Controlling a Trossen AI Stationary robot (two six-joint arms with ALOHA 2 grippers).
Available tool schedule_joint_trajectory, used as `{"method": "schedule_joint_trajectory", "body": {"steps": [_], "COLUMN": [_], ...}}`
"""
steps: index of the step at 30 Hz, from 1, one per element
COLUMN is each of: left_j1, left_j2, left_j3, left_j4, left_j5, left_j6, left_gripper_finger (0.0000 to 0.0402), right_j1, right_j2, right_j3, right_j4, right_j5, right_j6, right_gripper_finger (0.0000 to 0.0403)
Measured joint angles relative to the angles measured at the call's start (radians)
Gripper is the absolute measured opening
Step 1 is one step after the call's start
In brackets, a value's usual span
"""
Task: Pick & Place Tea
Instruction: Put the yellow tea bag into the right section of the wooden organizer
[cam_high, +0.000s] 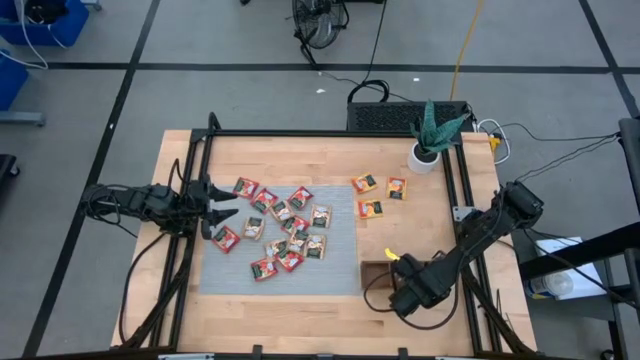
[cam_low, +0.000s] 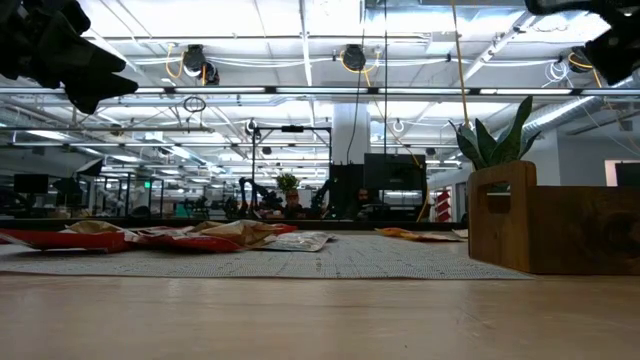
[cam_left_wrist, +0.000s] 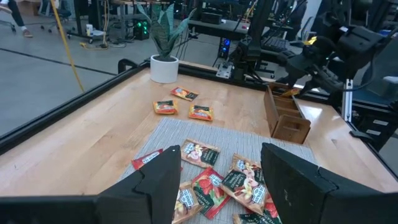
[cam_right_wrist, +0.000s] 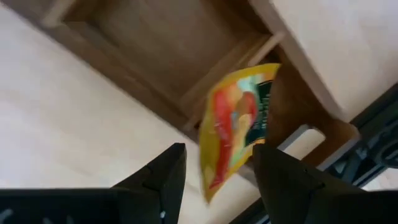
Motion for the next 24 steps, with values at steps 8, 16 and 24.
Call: {"method": "schedule_joint_trajectory", "body": {"steps": [8,16,24], "left_j1": [0.000,0.000,0.000], "left_j2": [0.000,0.000,0.000], "left_j3": [0.000,0.000,0.000], "left_j4": [0.000,0.000,0.000], "left_j5": [0.000,0.000,0.000], "left_j6": [0.000,0.000,0.000], "left_gripper_finger": [0.0223,0.0223,0.0223], "right_j1": [0.017,0.039,0.039], "right_j2": [0.000,-0.006,-0.008], "right_j3": [-0.009,-0.009,-0.009], "right_j4": [-0.051,-0.116,-0.241], "right_j5": [-0.004,-0.029,0.019], "right_j6": [0.019,0.005,-0.052], "right_gripper_finger": [0.0143,0.0018,0.0002]}}
